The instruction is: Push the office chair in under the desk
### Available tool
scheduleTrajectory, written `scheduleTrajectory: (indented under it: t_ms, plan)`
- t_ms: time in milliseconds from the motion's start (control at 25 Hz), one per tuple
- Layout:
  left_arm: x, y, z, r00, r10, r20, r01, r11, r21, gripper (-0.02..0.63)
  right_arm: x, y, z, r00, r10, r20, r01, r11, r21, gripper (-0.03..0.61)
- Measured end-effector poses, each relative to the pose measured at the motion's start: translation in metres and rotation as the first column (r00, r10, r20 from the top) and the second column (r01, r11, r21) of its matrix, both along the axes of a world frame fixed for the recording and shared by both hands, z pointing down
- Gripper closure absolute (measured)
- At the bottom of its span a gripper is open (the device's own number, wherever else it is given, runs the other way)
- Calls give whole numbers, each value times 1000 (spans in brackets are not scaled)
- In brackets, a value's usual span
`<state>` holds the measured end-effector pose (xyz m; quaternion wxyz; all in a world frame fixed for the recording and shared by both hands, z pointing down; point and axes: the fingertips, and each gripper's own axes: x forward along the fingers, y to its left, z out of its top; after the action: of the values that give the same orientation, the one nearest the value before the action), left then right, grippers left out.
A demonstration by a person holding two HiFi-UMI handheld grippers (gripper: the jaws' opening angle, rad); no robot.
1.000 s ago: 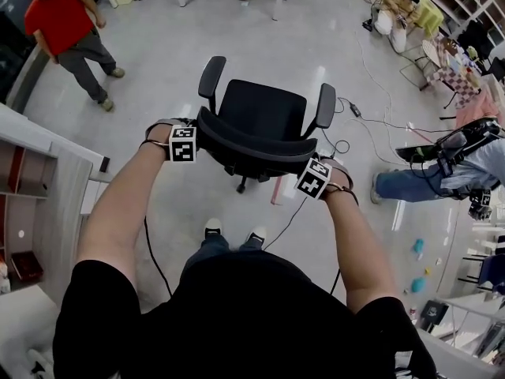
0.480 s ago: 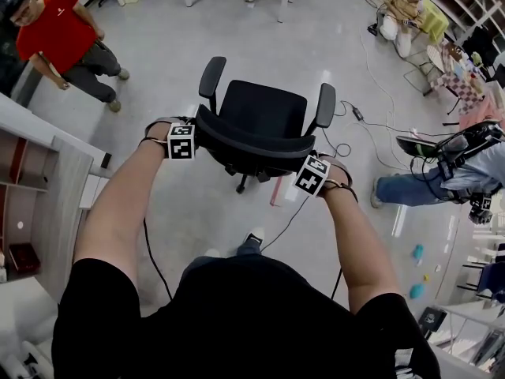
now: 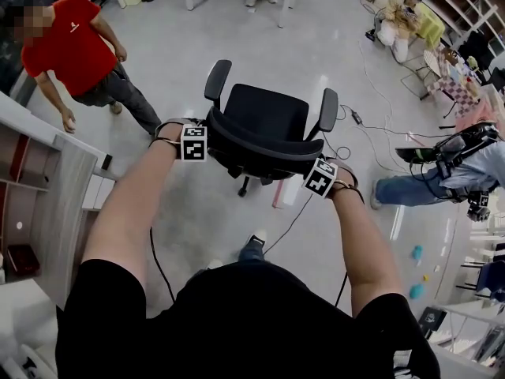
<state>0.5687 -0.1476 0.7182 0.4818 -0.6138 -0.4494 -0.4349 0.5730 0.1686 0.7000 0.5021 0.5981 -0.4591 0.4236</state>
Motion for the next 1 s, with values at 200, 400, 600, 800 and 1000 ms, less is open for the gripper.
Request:
scheduleTrajectory:
  t_ms: [200,400,600,800,1000]
  plan:
    - [-18,-5,0,1000,-4,-4,4,1000,-1,417,-17,-5,1,1000,-5,5,5,1000,0,390]
    - [-35,-2,0,1000,0,-10,0,1000,-1,417,-38,-2,0,1000,1,10,-1,1000,1,391]
    - [-54,6,0,1000,18,-3,-18,1000,-3,417,-61,6,0,1000,18,10,-18,1000,-3,391]
    - [-77,11,-7,999,46,-7,-46,999,-6,417,-93,10,-7,999,42,12,-42,999,-2,391]
    - [-106,22,-1,998,69,-15,-69,998,-9,418,-129,20,-2,998,63,9,-63,998,-3,391]
